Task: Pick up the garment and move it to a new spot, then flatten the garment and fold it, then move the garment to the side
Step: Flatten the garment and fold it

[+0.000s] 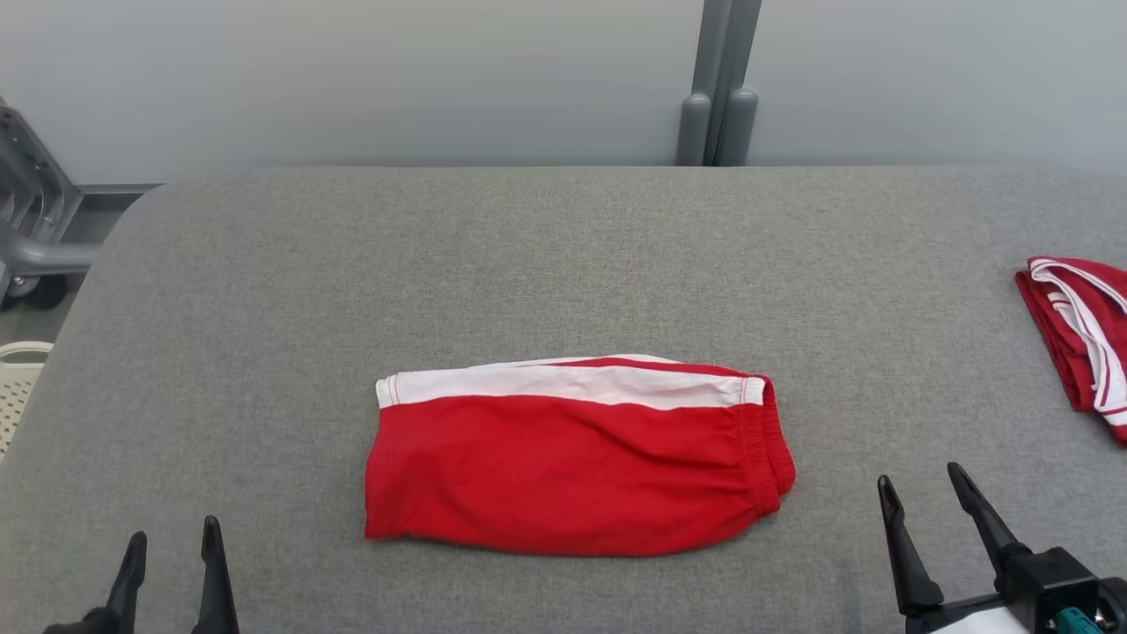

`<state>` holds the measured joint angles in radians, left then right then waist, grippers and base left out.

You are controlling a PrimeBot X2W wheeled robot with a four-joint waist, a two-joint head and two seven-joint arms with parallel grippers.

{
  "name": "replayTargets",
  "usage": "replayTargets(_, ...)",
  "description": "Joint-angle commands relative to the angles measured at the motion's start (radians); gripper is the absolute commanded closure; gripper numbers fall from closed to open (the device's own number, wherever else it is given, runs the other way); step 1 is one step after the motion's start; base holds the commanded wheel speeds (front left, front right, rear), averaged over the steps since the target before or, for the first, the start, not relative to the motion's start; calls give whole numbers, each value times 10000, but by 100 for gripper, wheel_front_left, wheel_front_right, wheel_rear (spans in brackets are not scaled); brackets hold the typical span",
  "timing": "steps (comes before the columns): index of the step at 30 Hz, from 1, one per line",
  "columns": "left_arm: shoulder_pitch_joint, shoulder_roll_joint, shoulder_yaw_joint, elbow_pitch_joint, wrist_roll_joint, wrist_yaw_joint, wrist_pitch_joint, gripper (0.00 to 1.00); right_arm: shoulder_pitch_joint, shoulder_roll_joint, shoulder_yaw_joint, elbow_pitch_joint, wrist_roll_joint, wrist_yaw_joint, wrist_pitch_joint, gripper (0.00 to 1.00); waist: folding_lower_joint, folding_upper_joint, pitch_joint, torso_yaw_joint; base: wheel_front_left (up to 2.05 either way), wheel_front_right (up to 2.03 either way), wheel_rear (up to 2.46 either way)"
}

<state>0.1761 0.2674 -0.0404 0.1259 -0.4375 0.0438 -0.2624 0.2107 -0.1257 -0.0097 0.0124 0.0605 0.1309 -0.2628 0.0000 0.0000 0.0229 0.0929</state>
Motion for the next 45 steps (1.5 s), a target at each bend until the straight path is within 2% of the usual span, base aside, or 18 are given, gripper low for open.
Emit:
replayTargets(1,168,-204,282,107,237,-280,-26,0,-207,70,84,154,137,-4,-25,0,0,0,-22,-38,0,0,0)
replayTargets(5,16,-642,711,253,652,-762,-25,0,-692,162,493,605,675,-4,-25,0,0,0,116,20,0,0,0)
replayTargets(8,-150,-831,879,290,866,-935,-27,0,-1123,110,897,1110,1098,-4,128,0,0,0,237,45,0,0,0)
replayTargets(13,-418,-1201,970,463,1318,-1313,-25,0,-2630,-253,2127,1859,2307,-4,1848,0,0,0,469,140,0,0,0)
replayTargets(17,-625,-1406,1028,541,1576,-1482,-26,0,-3392,-695,2525,2007,2464,-4,3341,0,0,0,588,315,0,0,0)
replayTargets(20,-722,-1499,1123,563,1697,-1574,-27,0,-3556,-853,2431,1979,2573,-3,4293,0,0,0,653,435,0,0,0)
replayTargets(25,-827,-1692,1266,543,1858,-1656,-26,0,-3546,-738,1917,2158,2738,-3,5576,0,0,0,836,574,0,0,0)
replayTargets(29,-982,-1771,1253,551,1938,-1699,-26,0,-3756,-284,1628,2481,2930,1,6040,0,0,0,1051,663,0,0,0)
replayTargets(33,-1146,-1841,1281,581,2042,-1741,-27,0,-4195,179,1520,3098,3874,-1,6430,0,0,0,1227,692,0,0,0)
replayTargets(38,-1348,-1901,1177,629,2131,-1749,-26,0,-4795,462,1201,4100,4714,-4,6866,0,0,0,1371,785,0,0,0)
replayTargets(39,-1371,-1906,1178,628,2130,-1749,-28,0,-4884,514,1039,4274,5017,-7,6899,15,0,0,1384,790,0,0,0)
replayTargets(40,-1404,-1915,1186,628,2119,-1748,-26,0,-4983,567,947,4412,5336,-10,6959,93,0,0,1399,786,0,0,0)
replayTargets(41,-1425,-1926,1198,624,2115,-1750,-26,0,-5071,598,949,4458,5592,-10,7062,100,0,0,1412,778,0,0,0)
replayTargets(43,-1437,-1940,1191,616,2100,-1752,-28,0,-5161,641,796,4419,6330,-7,7301,100,0,0,1431,746,0,0,0)
replayTargets(45,-1395,-1941,1166,581,2075,-1753,-28,0,-5162,264,482,4116,7121,-3,7704,100,0,0,1410,710,0,0,0)
